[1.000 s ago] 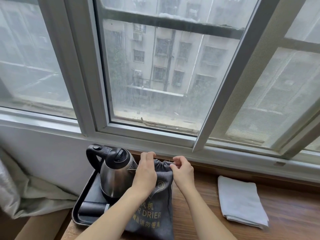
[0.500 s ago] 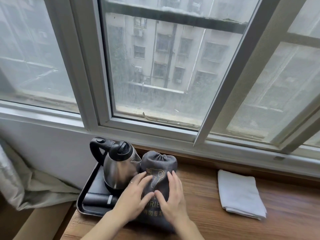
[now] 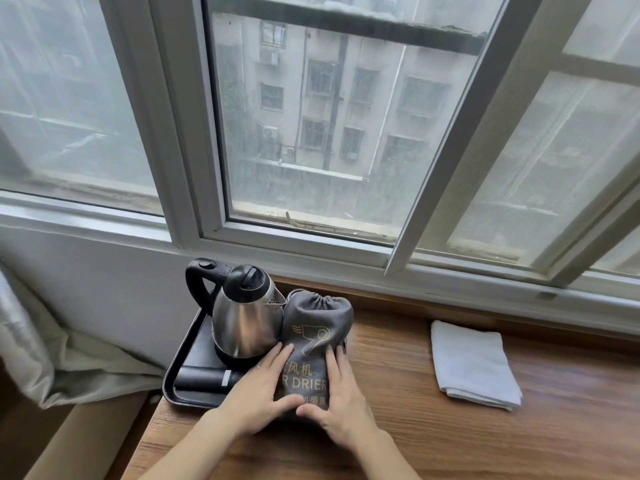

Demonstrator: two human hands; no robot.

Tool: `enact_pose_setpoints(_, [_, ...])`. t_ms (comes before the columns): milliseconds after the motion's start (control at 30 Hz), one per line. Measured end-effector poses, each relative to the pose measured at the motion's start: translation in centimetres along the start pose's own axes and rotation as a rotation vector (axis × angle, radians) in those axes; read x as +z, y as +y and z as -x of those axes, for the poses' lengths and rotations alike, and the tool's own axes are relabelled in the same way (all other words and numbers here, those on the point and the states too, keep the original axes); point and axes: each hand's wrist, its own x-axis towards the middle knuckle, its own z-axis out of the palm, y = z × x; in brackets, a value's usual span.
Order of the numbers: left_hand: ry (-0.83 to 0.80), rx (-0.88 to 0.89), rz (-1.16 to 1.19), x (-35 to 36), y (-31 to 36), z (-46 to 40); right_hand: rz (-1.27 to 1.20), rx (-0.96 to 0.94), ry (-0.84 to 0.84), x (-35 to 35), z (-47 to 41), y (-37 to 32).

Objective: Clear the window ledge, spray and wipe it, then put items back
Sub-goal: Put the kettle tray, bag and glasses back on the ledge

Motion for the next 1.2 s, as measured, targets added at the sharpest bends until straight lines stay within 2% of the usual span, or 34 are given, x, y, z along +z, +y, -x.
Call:
enact_pose_setpoints(200, [-0.033,0.036,-0.112,-0.4,-0.8,0.5,0.022,0.004,-0.025,0.5,0.0,0.0])
enact_pose_setpoints(467, [0.005,0.016,-0.205,0.2,-0.4,0.4,-0.015,0.025,-0.024,0.2,0.0,-0.2])
enact_pose_setpoints(700, [0.038,0.012,-0.114,-0.5,-0.9,1.5,0.037,0.044,0.031,0.2,0.9,-1.0])
enact_pose_setpoints(833, [0.158,-0.037,-0.076,-1.8,-1.3,3.0,0.069,-0.072,0.145,0.2,1.1,-2.5])
enact_pose_setpoints(967, [0.267,-0.116,-0.054,-3.0,-1.5,4.4,0.091,-0.246,0.331,0.1,0.6,-3.5])
enact_pose_setpoints(1100, [0.300,-0.190,-0.086,-4.1,-2.0,5.7,0.108,-0.355,0.330,-0.1,0.1,-5.3])
enact_pose_setpoints(1200, [0.323,-0.226,-0.155,-5.3,-3.1,6.7,0.075,-0.353,0.249,0.4,-0.6,-7.0])
